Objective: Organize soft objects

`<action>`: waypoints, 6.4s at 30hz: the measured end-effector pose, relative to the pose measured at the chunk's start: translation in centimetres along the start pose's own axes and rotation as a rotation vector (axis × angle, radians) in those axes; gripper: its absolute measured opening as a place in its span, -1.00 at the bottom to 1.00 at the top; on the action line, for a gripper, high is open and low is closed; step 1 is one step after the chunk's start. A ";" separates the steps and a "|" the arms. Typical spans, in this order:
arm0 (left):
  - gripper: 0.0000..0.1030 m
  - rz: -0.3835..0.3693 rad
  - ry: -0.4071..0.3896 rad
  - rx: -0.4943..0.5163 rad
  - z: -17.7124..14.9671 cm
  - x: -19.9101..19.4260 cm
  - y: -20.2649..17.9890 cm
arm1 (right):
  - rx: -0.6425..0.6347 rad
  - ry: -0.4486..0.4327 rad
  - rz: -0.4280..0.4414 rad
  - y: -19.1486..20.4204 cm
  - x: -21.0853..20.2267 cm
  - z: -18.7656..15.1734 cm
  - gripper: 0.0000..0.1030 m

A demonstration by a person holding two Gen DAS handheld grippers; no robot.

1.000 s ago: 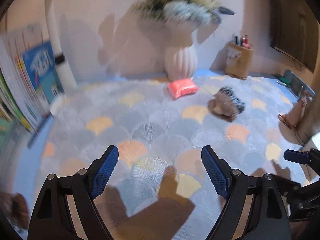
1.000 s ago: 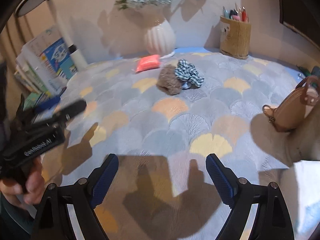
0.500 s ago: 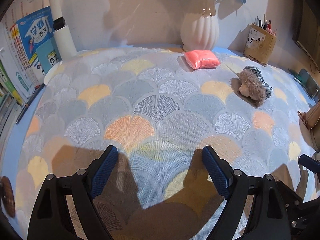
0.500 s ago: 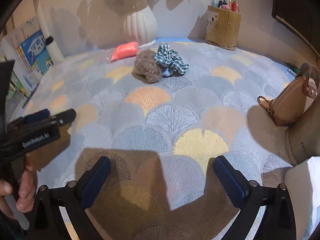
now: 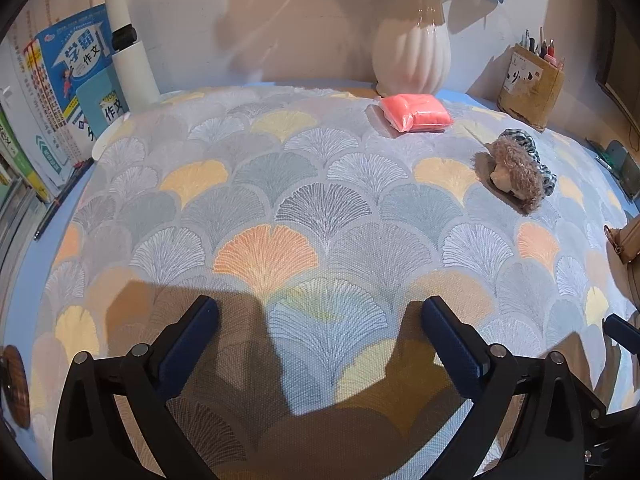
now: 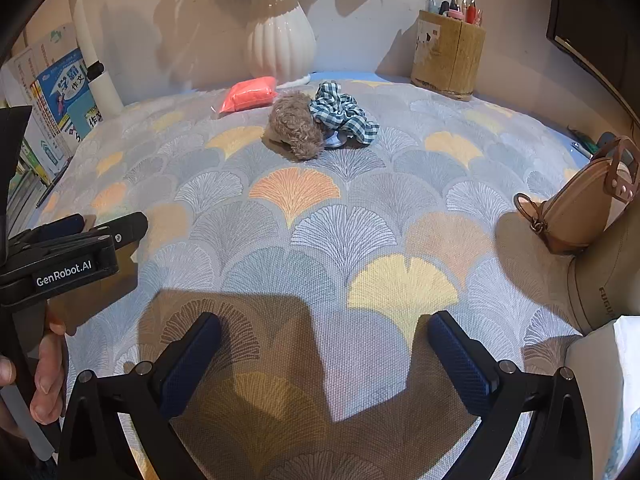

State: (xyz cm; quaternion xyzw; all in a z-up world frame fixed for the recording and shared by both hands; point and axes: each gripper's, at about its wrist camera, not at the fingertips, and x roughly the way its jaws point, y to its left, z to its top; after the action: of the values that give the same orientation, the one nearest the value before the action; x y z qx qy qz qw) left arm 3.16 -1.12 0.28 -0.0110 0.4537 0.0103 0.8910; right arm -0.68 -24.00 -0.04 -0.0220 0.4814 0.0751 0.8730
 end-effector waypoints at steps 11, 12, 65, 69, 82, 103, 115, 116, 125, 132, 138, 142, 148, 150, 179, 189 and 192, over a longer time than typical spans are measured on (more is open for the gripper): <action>1.00 -0.035 0.051 0.065 -0.1 -0.1 0.2 | -0.007 0.008 0.000 -0.1 0.1 0.1 1.00; 0.99 -0.049 0.087 0.089 0.2 -0.2 0.2 | -0.010 0.014 0.000 0.0 0.1 0.1 1.00; 0.01 -0.298 -0.108 0.410 10.3 1.1 -5.1 | 0.172 -0.092 0.226 -2.7 3.9 9.9 0.01; 0.01 -0.286 -0.122 0.416 7.8 -1.8 -5.5 | 0.226 -0.076 0.303 -3.3 1.7 7.3 0.01; 0.01 -0.454 -0.176 0.531 0.8 -12.4 -12.2 | 0.179 -0.134 0.193 -4.6 -11.3 -0.8 0.01; 0.01 -0.702 -0.158 0.703 -2.6 -21.6 -35.0 | 0.509 -0.304 -0.049 -27.2 -25.0 -9.4 0.01; 0.01 -0.641 -0.104 0.609 -0.2 -18.4 -44.1 | 0.636 -0.285 -0.148 -38.3 -23.2 -7.8 0.03; 0.01 -0.620 -0.114 0.615 -0.1 -18.0 -44.5 | 0.646 -0.278 -0.142 -38.8 -22.8 -7.7 0.03; 0.16 -0.562 -0.146 0.660 0.5 -15.6 -48.0 | 0.686 -0.309 -0.138 -41.0 -22.0 -6.4 0.25; 0.58 -0.611 -0.094 0.678 -0.4 -14.9 -48.4 | 0.784 -0.307 -0.040 -43.0 -21.2 -7.4 0.49; 0.58 -0.651 -0.113 0.708 -1.7 -17.1 -46.3 | 0.731 -0.320 -0.091 -41.5 -22.8 -7.9 0.49; 0.58 -0.705 -0.139 0.704 -2.4 -19.6 -42.5 | 0.707 -0.347 -0.107 -40.0 -24.1 -8.3 0.49; 0.58 -0.709 -0.194 0.615 -2.2 -23.1 -34.4 | 0.699 -0.374 -0.068 -36.6 -25.1 -8.8 0.50; 0.58 -0.703 -0.200 0.590 -1.8 -23.4 -32.1 | 0.672 -0.371 -0.058 -34.8 -25.2 -8.7 0.50; 0.58 0.007 -0.336 -0.055 -0.6 -9.1 0.8 | 0.031 -0.458 0.001 1.3 -10.0 3.3 0.78; 0.64 0.034 -0.310 -0.012 -1.7 -6.7 0.2 | -0.002 -0.406 -0.074 2.3 -5.2 2.3 0.78; 0.65 0.042 -0.299 0.010 -1.7 -6.4 -0.2 | -0.003 -0.421 -0.070 2.3 -5.2 2.2 0.84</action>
State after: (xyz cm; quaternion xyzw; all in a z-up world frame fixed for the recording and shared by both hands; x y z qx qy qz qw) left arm -1.98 -1.43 4.50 0.0045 0.3163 0.0282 0.9482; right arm -1.91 -22.08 5.58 -0.0237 0.2872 0.0483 0.9564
